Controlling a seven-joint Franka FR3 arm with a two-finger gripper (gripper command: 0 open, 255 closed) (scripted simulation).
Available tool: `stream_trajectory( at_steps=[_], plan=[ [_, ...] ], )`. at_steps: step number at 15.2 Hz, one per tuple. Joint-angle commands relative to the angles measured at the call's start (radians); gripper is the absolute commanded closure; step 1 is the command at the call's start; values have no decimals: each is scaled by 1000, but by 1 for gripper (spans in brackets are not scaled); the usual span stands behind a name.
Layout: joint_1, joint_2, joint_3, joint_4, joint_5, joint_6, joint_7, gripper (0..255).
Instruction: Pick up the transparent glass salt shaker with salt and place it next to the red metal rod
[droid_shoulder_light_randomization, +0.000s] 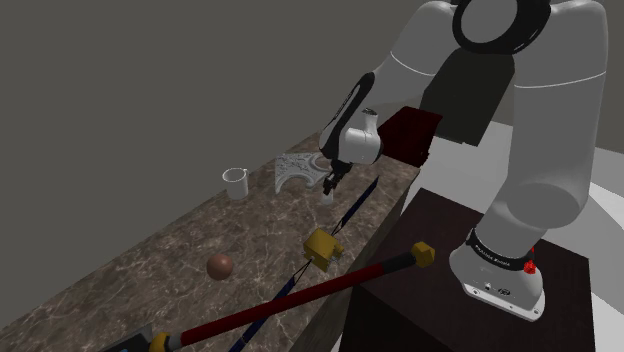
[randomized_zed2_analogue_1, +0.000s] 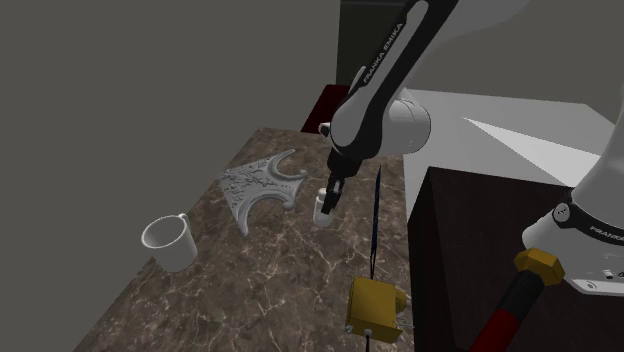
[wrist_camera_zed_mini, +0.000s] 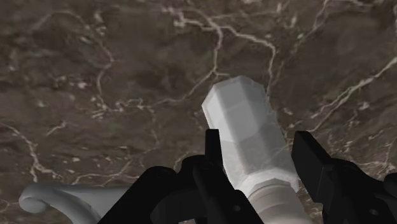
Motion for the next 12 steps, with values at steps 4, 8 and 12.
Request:
stream_trajectory(
  at_steps=[4, 8, 12],
  plan=[
    [0, 0, 0, 0, -1, -1, 1, 255],
    [25, -32, -30, -13, -30, -22, 34, 255],
    [72, -95, -87, -37, -98, -66, 104, 255]
  ],
)
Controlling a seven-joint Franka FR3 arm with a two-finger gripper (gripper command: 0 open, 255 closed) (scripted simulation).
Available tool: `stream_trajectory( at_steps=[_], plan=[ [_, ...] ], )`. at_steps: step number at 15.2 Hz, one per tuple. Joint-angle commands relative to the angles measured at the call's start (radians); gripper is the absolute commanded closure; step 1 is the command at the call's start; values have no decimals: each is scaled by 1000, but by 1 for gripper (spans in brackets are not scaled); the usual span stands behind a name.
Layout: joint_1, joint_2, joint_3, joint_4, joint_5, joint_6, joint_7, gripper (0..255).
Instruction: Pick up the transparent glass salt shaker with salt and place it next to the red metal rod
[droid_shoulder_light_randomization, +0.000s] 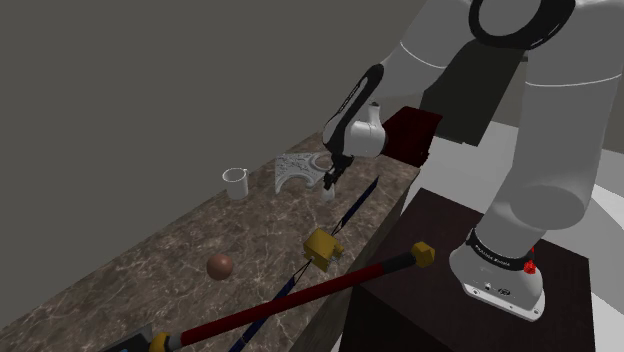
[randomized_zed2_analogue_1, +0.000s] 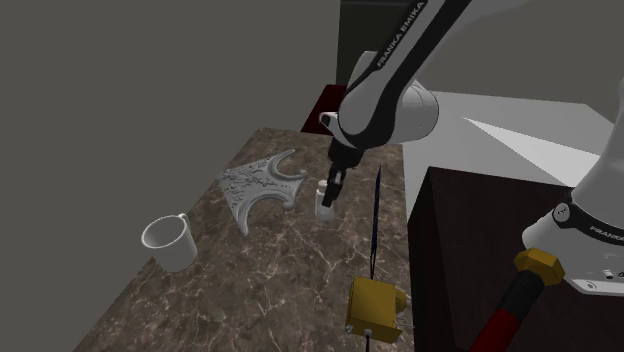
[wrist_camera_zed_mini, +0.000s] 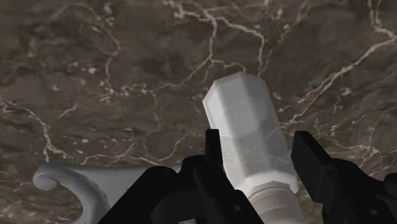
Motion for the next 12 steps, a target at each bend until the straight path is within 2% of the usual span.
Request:
stream_trajectory(
  at_steps=[1, 12],
  plan=[
    [22, -28, -27, -8, -37, -21, 37, 255],
    [98, -191, -141, -48, -253, -139, 234, 255]
  ],
)
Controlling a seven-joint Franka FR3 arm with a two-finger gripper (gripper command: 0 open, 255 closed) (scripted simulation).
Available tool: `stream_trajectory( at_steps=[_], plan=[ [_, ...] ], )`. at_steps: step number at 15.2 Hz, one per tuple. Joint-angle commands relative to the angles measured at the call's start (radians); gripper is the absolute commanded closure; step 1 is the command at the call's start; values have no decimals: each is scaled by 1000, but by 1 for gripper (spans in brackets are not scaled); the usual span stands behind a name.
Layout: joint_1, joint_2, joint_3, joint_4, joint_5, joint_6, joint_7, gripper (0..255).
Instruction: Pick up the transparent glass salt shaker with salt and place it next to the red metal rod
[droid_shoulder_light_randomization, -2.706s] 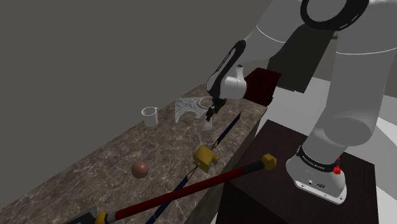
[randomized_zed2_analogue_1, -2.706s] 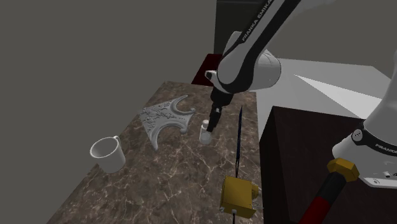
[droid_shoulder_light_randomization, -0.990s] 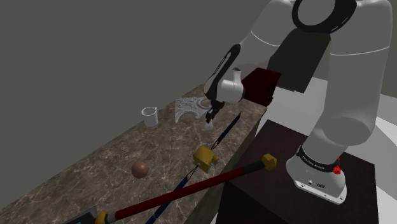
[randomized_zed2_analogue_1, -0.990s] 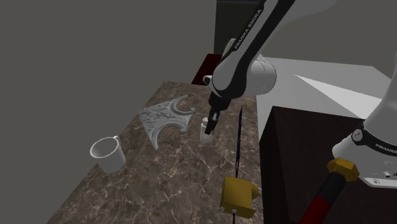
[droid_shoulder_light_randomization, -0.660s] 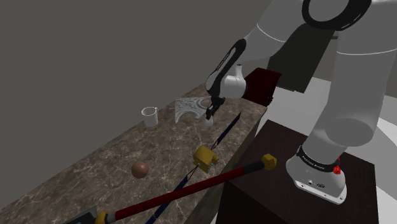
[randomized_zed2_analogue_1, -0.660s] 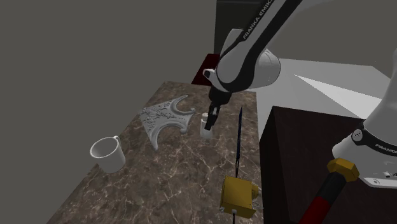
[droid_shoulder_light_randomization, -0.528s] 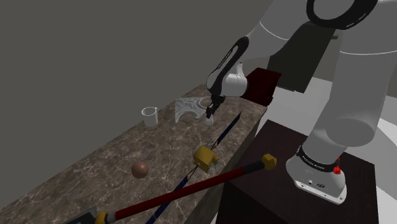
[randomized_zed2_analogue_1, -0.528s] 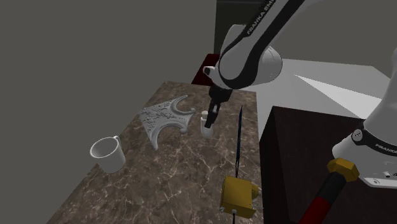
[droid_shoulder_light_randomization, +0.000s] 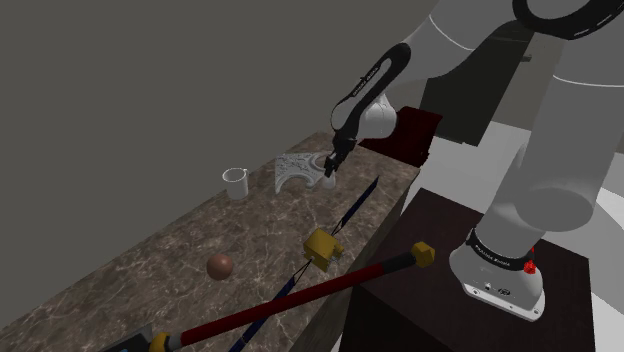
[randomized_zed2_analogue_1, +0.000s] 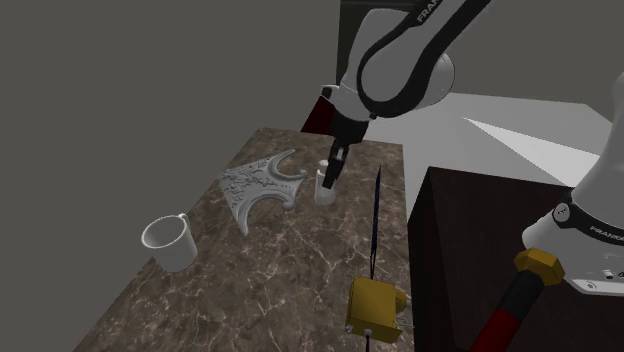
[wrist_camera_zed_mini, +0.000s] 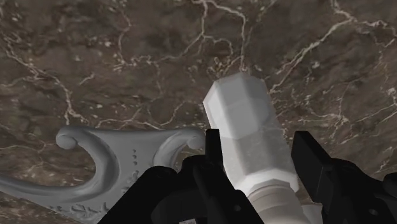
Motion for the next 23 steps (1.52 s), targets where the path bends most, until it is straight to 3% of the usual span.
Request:
stream_trajectory(
  at_steps=[1, 12, 23],
  plan=[
    [8, -28, -15, -2, -43, -24, 38, 255],
    [10, -171, -46, 3, -216, -160, 187, 255],
    [-9, -287, -43, 45, -315, -310, 277, 255]
  ],
)
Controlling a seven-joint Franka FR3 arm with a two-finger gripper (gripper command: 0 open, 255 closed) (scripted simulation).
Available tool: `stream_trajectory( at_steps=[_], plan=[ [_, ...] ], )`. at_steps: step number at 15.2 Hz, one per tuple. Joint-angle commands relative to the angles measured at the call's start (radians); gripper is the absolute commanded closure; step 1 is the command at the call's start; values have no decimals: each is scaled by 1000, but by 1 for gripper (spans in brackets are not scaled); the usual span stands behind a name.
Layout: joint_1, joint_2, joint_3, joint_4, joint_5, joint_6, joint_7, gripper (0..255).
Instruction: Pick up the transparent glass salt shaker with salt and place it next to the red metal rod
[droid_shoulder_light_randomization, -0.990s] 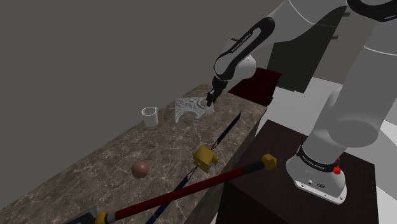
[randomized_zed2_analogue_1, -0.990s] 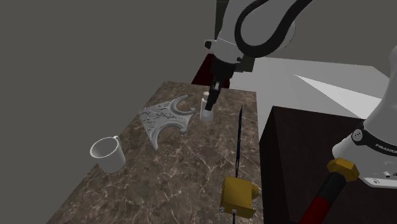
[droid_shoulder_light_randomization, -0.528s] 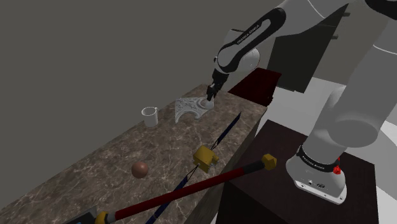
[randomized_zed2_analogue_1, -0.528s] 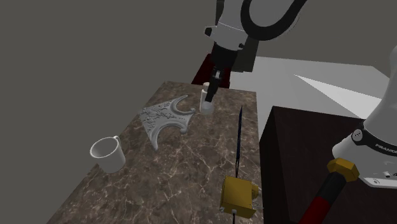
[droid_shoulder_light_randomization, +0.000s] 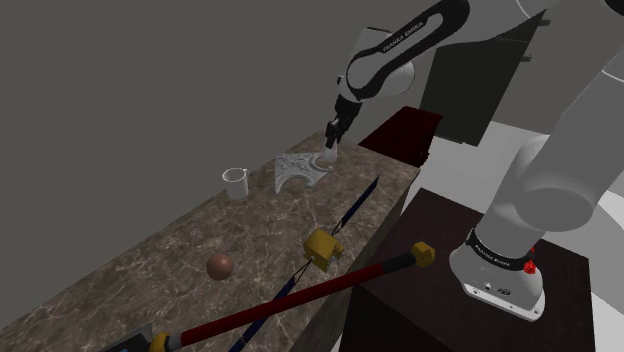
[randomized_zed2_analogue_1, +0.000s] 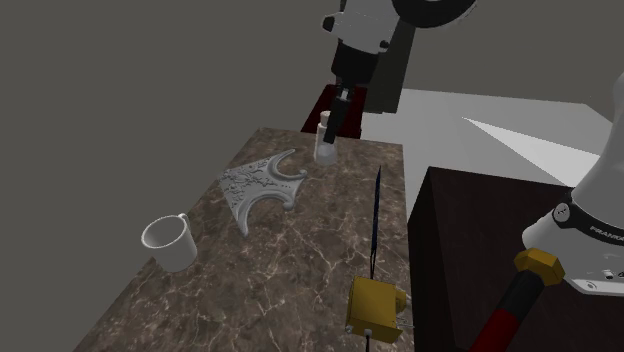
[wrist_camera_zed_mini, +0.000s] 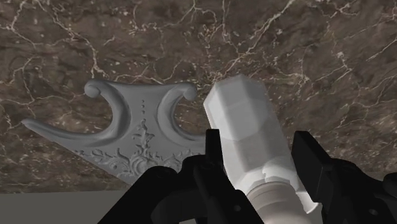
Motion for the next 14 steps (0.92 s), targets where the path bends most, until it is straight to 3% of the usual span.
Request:
stream_trajectory(
  at_steps=[1, 9, 14],
  plan=[
    [-3, -22, 2, 9, -15, -30, 15, 255],
    [-13, -79, 8, 55, -52, -130, 52, 255],
    [31, -123, 99, 3, -69, -103, 198, 255]
  ],
)
